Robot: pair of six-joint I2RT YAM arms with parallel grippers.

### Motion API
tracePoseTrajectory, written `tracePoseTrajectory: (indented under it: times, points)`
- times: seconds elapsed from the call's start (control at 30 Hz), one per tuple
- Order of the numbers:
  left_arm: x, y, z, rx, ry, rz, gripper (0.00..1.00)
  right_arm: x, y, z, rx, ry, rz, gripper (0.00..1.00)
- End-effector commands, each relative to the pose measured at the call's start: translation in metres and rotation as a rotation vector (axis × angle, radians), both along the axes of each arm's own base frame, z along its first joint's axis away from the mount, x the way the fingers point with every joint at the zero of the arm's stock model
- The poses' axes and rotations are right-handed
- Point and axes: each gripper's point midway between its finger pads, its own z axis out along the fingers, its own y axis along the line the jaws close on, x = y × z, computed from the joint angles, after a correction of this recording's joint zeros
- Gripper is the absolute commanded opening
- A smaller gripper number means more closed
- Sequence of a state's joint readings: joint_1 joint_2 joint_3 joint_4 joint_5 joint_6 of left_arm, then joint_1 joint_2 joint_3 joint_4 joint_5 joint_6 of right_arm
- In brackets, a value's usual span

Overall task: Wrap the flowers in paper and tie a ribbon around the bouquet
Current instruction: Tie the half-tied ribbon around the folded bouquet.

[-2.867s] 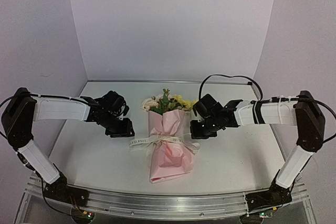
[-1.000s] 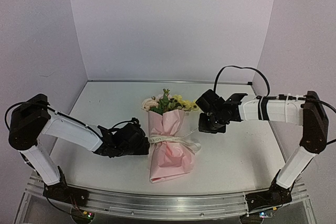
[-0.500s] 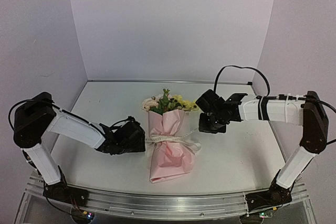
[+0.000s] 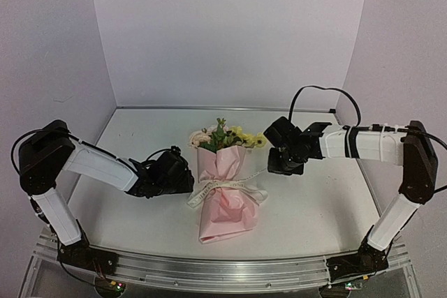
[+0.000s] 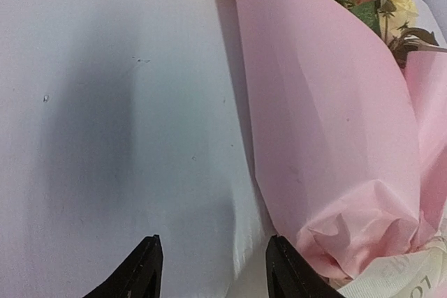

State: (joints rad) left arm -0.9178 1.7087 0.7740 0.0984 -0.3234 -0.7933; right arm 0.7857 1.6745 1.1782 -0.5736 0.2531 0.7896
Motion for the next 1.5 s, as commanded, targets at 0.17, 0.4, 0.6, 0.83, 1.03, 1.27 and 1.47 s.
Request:
tracePoseTrajectory:
  times: [0.17, 0.4, 0.6, 0.83, 1.03, 1.27, 1.47]
  points:
    - [-0.029, 0.003, 0.033, -0.125, 0.02, -0.101, 0.55, 0.007, -0.012, 0.013, -0.011, -0.023, -0.022, 0.0]
    - [-0.052, -0.006, 0.03, -0.238, 0.179, -0.213, 0.55, 0.016, -0.037, 0.014, -0.039, -0.029, -0.061, 0.0]
    - [-0.049, -0.017, 0.036, -0.334, 0.265, -0.238, 0.56, 0.016, -0.041, 0.013, -0.04, -0.021, -0.06, 0.0]
    - [-0.044, -0.027, 0.029, -0.477, 0.445, -0.202, 0.54, 0.014, -0.041, 0.009, -0.033, -0.006, -0.06, 0.0]
    - [-0.045, -0.042, 0.026, -0.559, 0.516, -0.205, 0.55, 0.013, -0.041, 0.007, -0.032, -0.001, -0.064, 0.0]
    - [-0.04, -0.044, 0.01, -0.568, 0.589, -0.141, 0.52, 0.012, -0.042, 0.008, -0.029, -0.003, -0.065, 0.0]
    - [-0.04, -0.046, 0.004, -0.644, 0.65, -0.087, 0.5, 0.011, -0.042, 0.008, -0.027, -0.002, -0.068, 0.0]
